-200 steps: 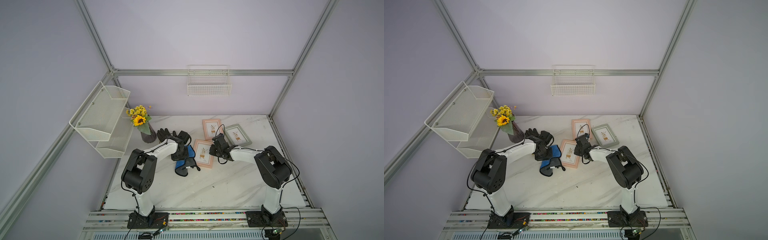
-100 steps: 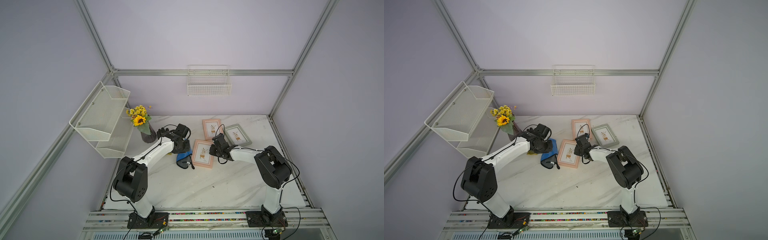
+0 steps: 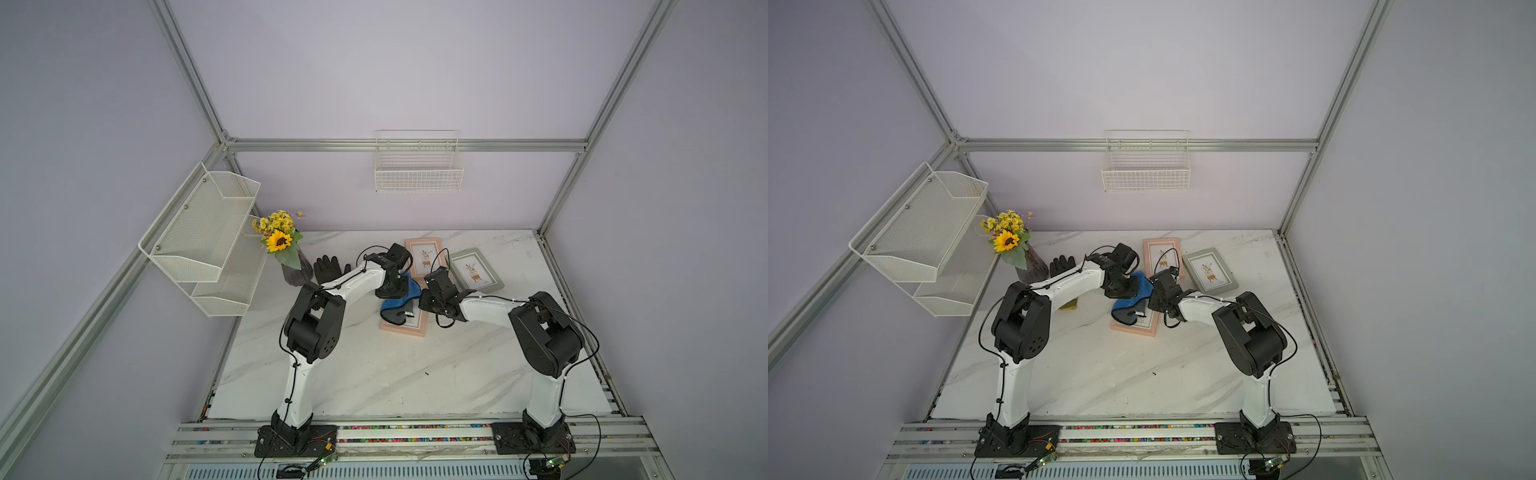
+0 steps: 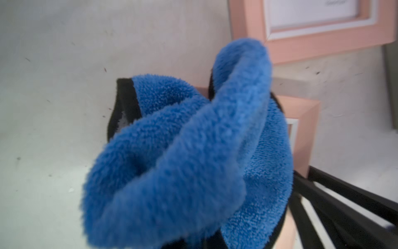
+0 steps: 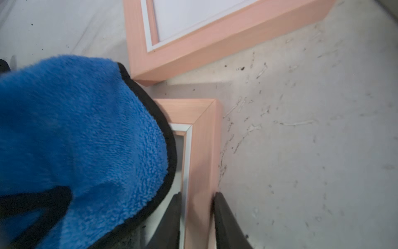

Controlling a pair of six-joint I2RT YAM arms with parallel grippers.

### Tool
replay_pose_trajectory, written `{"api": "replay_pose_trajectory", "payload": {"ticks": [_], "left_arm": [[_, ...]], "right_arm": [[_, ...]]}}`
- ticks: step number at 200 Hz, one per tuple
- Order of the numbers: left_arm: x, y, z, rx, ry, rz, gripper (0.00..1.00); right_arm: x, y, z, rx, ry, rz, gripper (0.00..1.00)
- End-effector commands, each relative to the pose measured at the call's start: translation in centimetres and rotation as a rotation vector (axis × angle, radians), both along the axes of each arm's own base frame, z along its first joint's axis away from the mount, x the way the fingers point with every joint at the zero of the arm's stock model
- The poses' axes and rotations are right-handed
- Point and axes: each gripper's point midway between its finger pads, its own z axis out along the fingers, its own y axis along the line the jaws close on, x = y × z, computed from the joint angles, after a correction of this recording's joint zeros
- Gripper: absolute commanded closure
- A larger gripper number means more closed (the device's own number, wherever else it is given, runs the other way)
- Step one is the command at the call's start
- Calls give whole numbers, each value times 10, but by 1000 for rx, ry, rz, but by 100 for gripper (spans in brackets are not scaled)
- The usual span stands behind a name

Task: Wipe the picture frame with a cloth
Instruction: Wipe the dirt from the picture frame, then move the picture frame to the center of the board.

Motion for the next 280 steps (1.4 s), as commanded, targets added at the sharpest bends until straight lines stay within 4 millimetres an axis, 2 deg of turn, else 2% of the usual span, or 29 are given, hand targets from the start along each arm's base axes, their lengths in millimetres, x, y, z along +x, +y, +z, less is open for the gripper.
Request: {"api": "replay_pose_trajectory", "payload": {"ticks": [1, 28, 51, 81, 110, 125, 145, 156, 172, 200, 214, 219, 242, 280], "left_arm": [[-16, -3, -2, 21, 34, -46, 100], [-47, -12, -21, 45, 96, -102, 100], [-69, -7, -27, 70, 130, -120, 100], [-89, 9, -13, 78, 125, -115, 100], [-118, 13, -1, 42, 150, -151, 100], [-136, 27, -4, 67, 184, -143, 100], [-158, 57, -8, 141, 214, -105, 100], [-164, 76, 0, 189, 194, -68, 100], [-163, 103, 23, 241, 130, 3, 100], [-148, 152, 71, 250, -2, 199, 100], [-139, 165, 83, 237, -42, 259, 100], [-137, 169, 96, 215, -82, 277, 100], [-126, 173, 113, 183, -152, 315, 100], [-114, 158, 110, 75, -181, 297, 100]], "right_arm": [[-28, -19, -36, -94, 137, -1, 73], [-26, -19, -36, -95, 138, -4, 73], [-24, -20, -36, -99, 139, -9, 72], [-24, -21, -36, -104, 142, -13, 72], [-22, -22, -38, -107, 146, -18, 73], [-21, -23, -36, -108, 141, -20, 73], [-21, -24, -34, -107, 137, -21, 72], [-21, -24, -35, -106, 139, -19, 72], [-22, -23, -36, -106, 141, -17, 72], [-22, -23, -36, -102, 141, -18, 72], [-22, -23, -36, -99, 139, -17, 72], [-21, -22, -35, -96, 136, -18, 72], [-20, -20, -31, -93, 127, -8, 72], [-19, -9, -29, -81, 123, 20, 72]]}}
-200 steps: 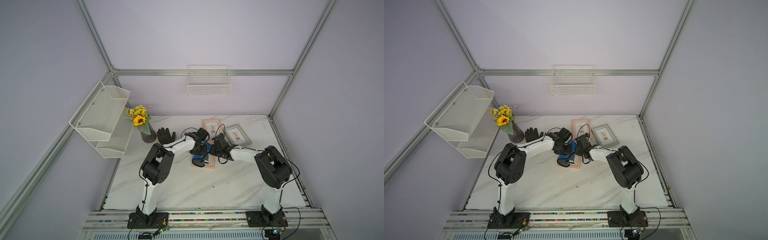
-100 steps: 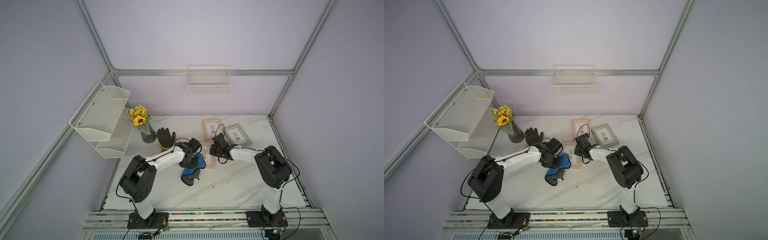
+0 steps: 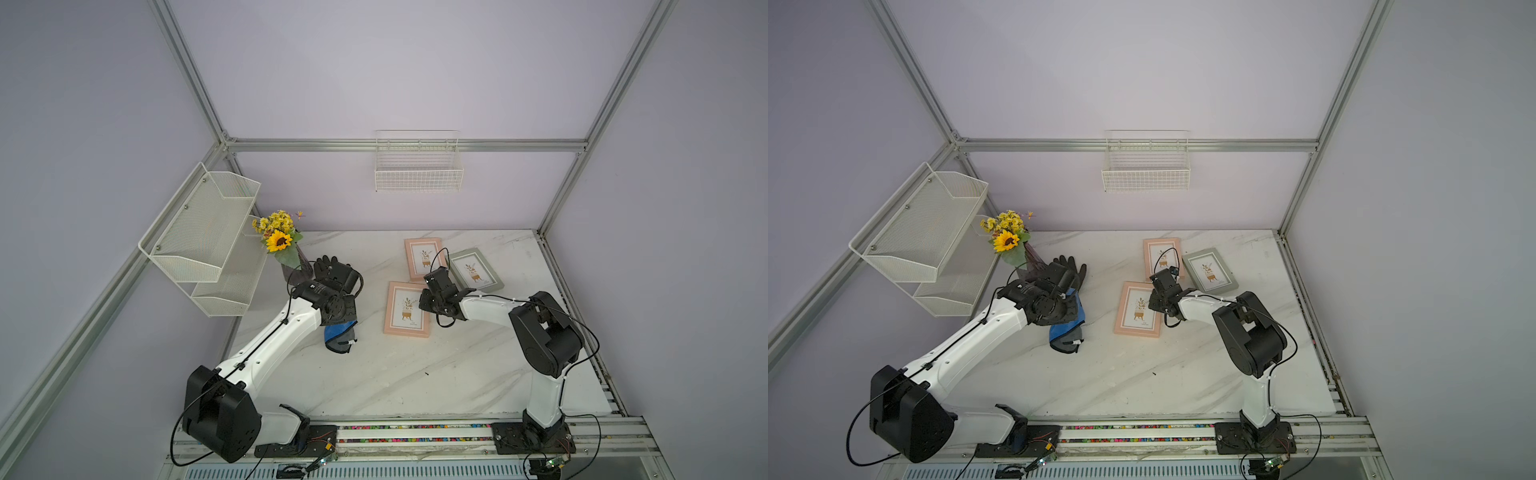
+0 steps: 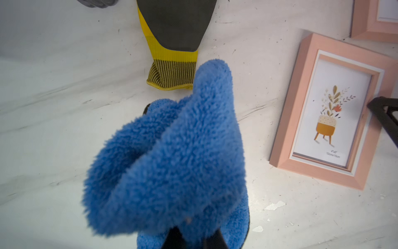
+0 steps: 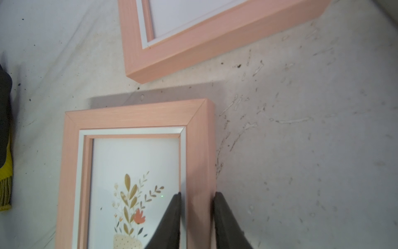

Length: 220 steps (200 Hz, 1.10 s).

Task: Wipe the picture frame with a cloth
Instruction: Move the picture frame to the center of the board.

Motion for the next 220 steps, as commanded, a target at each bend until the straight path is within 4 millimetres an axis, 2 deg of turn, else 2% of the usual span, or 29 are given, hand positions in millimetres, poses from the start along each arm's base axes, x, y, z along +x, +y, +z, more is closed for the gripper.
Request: {"api": "replay_pose_trajectory", "payload": {"ticks": [1, 34, 68, 121, 174, 220], "left_arm": [[13, -7, 5, -59, -62, 10, 100], [17, 1, 22, -101, -170, 51, 100], [16, 1, 41, -168, -304, 42, 99], [15, -7, 36, -213, -309, 9, 98], [15, -9, 35, -221, -311, 0, 98], [13, -7, 39, -211, -321, -5, 98]], "right_arm": [[-18, -7, -29, -68, 106, 18, 72], [-15, 7, -33, -50, 117, 28, 72], [-1, 25, -22, -19, 95, 30, 72], [27, 66, -16, 8, 81, 59, 72], [64, 94, -5, 44, 34, 48, 58], [89, 125, -3, 100, 26, 55, 59]]}}
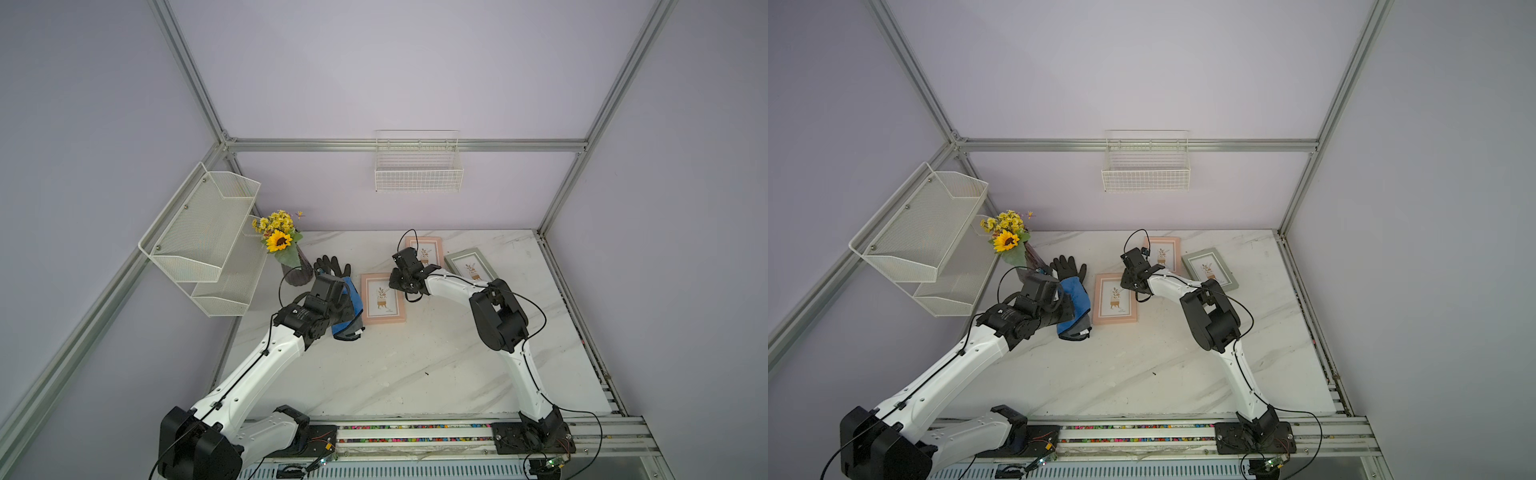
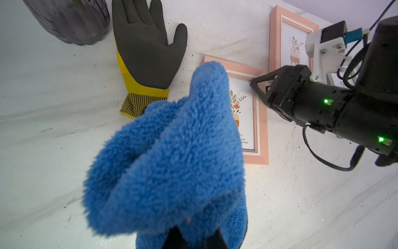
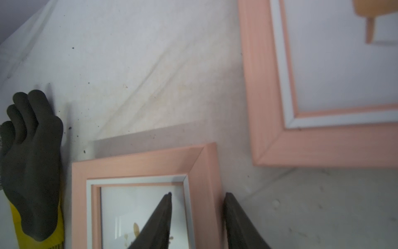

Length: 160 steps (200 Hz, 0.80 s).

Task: Wipe the picture frame with a cloth
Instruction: Move the picture frame to the center of the board, then adjust the cleaning item.

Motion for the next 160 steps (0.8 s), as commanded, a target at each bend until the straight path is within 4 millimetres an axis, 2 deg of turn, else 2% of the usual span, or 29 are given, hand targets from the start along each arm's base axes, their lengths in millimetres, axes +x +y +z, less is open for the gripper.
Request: {"api": "replay_pose_trajectory", "payload": {"ticks": [1, 22, 49, 69, 85, 106, 111, 127, 148, 160], "left_arm": [[5, 0, 17, -18, -63, -5, 98], [6, -5, 22, -41, -70, -24, 98], [9, -22, 31, -96, -85, -95, 98], [15, -37, 41, -143, -111, -164, 98], [19, -46, 49, -175, -139, -191, 98], [24, -59, 58, -231, -191, -240, 98], [25, -62, 60, -246, -202, -253, 98], [31, -75, 63, -294, -229, -293, 98], [40, -90, 58, -338, -232, -334, 98], [44, -100, 56, -359, -235, -364, 98]], "right_arm": [[1, 16, -7, 16, 36, 4, 60], [9, 28, 0, 30, 18, -9, 63], [14, 40, 11, 45, 10, 11, 63], [14, 28, 34, 41, -25, 30, 59], [11, 9, 71, 77, -74, 30, 53], [-7, -18, 119, 129, -162, 51, 45], [-16, -27, 117, 118, -159, 55, 43], [-37, -48, 142, 147, -204, 79, 38], [-71, -67, 160, 224, -244, 138, 36], [-91, -71, 179, 282, -297, 187, 33]]}}
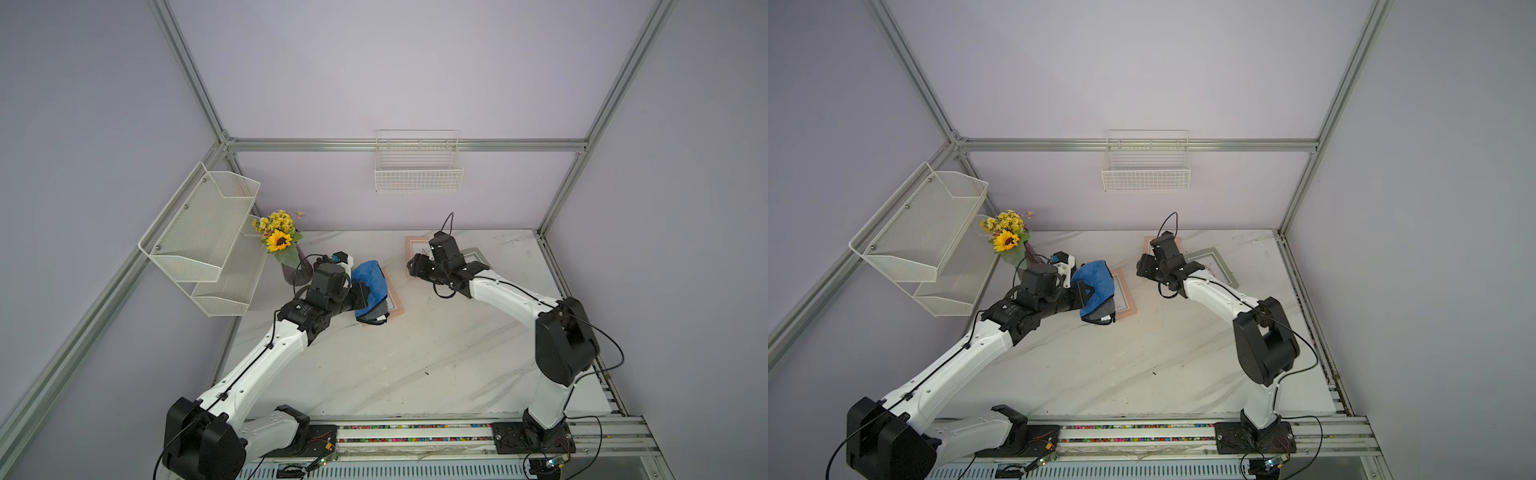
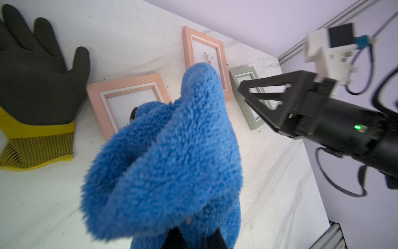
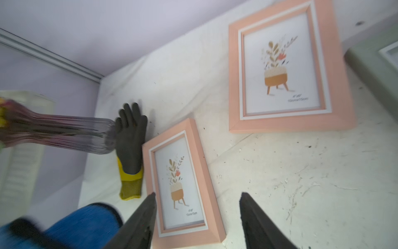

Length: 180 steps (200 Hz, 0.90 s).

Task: Wipe the picture frame with a cloth
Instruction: Adjust the cleaning item.

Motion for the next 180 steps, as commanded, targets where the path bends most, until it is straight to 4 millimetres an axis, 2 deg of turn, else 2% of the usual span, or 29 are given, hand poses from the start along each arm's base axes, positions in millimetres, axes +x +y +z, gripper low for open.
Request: {"api": "replay_pose_trajectory", "payload": {"ticks": [1, 17, 33, 76, 79, 86, 129, 161, 180], "left_arm": [[14, -29, 19, -93, -98, -99, 98], [18, -49, 18, -129, -110, -154, 98], [17, -71, 21, -203, -128, -226, 98], [5, -116, 36, -352, -161, -377, 98], [7, -120, 25, -351, -137, -381, 98], [5, -125, 25, -368, -139, -400, 98], [-16, -146, 41, -492, -168, -535, 98], [-28, -150, 51, -548, -198, -595, 98], [-33, -150, 53, -551, -201, -614, 97]], "right_arm": [[-32, 4, 25, 97, -111, 136, 33], [-56, 8, 41, 160, -157, 225, 32], [-76, 9, 48, 212, -182, 277, 30], [-99, 6, 53, 257, -237, 332, 26], [-100, 5, 52, 258, -235, 333, 26], [-102, 6, 56, 268, -253, 345, 25], [-109, 9, 59, 294, -277, 383, 25], [-120, 10, 76, 342, -330, 417, 27], [-119, 5, 75, 339, -330, 392, 33]]}}
